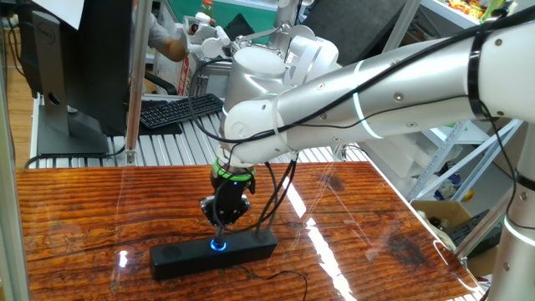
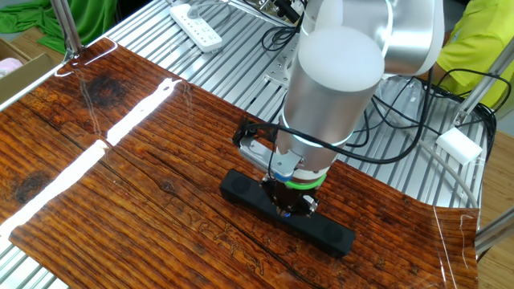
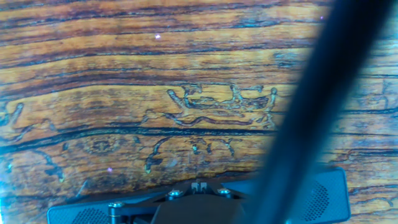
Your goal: Turn the knob to increase the volume of the speaker
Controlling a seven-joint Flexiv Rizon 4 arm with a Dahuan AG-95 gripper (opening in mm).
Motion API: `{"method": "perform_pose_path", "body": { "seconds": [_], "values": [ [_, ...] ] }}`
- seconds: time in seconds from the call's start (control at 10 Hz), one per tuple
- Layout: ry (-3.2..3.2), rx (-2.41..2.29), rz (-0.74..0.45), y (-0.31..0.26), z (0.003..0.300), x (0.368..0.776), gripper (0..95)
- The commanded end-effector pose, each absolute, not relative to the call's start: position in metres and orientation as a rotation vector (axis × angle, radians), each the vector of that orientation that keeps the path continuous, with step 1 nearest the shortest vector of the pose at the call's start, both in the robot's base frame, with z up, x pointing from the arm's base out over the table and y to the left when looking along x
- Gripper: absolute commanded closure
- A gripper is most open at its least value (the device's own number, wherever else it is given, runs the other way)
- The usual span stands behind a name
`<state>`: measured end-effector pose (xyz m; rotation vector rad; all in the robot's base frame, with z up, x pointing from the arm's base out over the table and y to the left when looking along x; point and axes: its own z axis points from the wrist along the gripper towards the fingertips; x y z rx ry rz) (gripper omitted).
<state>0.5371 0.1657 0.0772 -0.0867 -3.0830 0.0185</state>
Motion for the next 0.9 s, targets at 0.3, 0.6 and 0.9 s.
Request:
{"method": "perform_pose_path", "body": {
  "seconds": [0.3, 0.6, 0.9],
  "values": [
    [-3.084, -0.077, 0.021, 0.166, 0.075, 0.530, 95.0],
    [-3.079, -0.062, 0.019, 0.166, 0.075, 0.524, 95.0],
    [-3.067, -0.066, 0.016, 0.166, 0.074, 0.522, 95.0]
  ]
}}
